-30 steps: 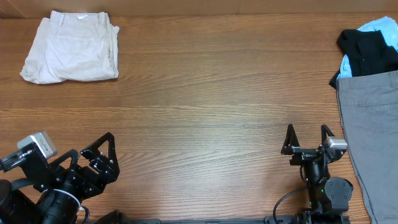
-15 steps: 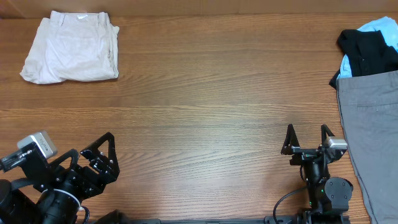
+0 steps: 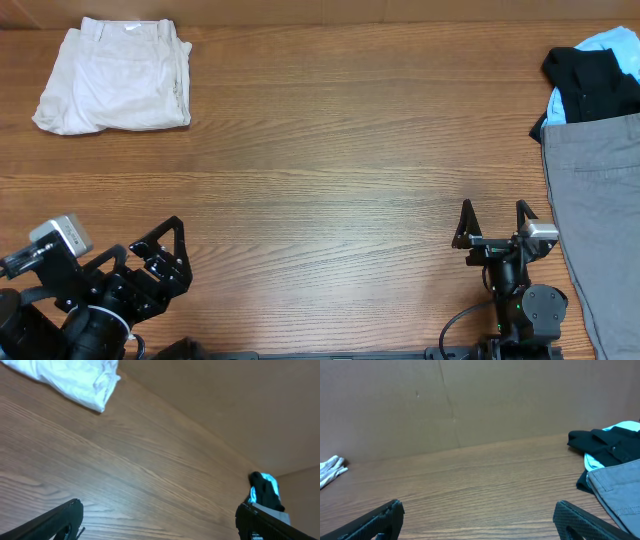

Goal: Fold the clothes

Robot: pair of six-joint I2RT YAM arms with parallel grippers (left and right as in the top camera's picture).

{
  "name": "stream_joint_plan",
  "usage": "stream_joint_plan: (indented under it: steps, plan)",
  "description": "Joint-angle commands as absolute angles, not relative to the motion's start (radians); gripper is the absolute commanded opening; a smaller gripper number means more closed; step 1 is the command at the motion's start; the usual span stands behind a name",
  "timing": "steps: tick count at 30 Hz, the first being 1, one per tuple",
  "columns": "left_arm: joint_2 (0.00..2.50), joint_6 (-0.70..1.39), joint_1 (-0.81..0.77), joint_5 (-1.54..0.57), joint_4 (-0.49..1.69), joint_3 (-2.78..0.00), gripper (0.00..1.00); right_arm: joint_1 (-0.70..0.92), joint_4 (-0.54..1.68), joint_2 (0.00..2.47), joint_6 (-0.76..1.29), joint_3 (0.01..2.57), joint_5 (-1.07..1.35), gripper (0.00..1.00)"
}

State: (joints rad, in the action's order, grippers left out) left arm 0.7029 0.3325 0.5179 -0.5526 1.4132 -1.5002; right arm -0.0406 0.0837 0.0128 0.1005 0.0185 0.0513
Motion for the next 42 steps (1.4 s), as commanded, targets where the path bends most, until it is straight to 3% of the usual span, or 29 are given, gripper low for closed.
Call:
stream_joint_plan:
  steps: [1, 5, 12, 23, 31, 42]
  plan:
    - [0.699, 0.309, 0.517, -0.553, 1.419, -1.506, 1.00, -0.046, 0.081, 0.003, 0.104, 0.008, 0.047, 1.00]
    - [0.693, 0.279, 0.486, -0.554, 1.441, -1.500, 1.00, -0.046, 0.081, 0.003, 0.104, 0.008, 0.047, 1.00]
    - [0.596, 0.228, 0.276, -0.478, 1.303, -1.347, 1.00, -0.046, 0.081, 0.003, 0.104, 0.008, 0.047, 1.00]
    - [0.264, 0.120, -0.006, -0.452, 0.500, -0.649, 1.00, -0.046, 0.081, 0.003, 0.104, 0.008, 0.047, 1.00]
    - [0.137, 0.101, -0.046, -0.384, 0.097, -0.236, 1.00, -0.046, 0.081, 0.003, 0.104, 0.008, 0.047, 1.00]
    - [0.013, 0.165, -0.046, -0.062, 0.046, -0.035, 1.00, -0.046, 0.081, 0.003, 0.104, 0.008, 0.047, 1.00]
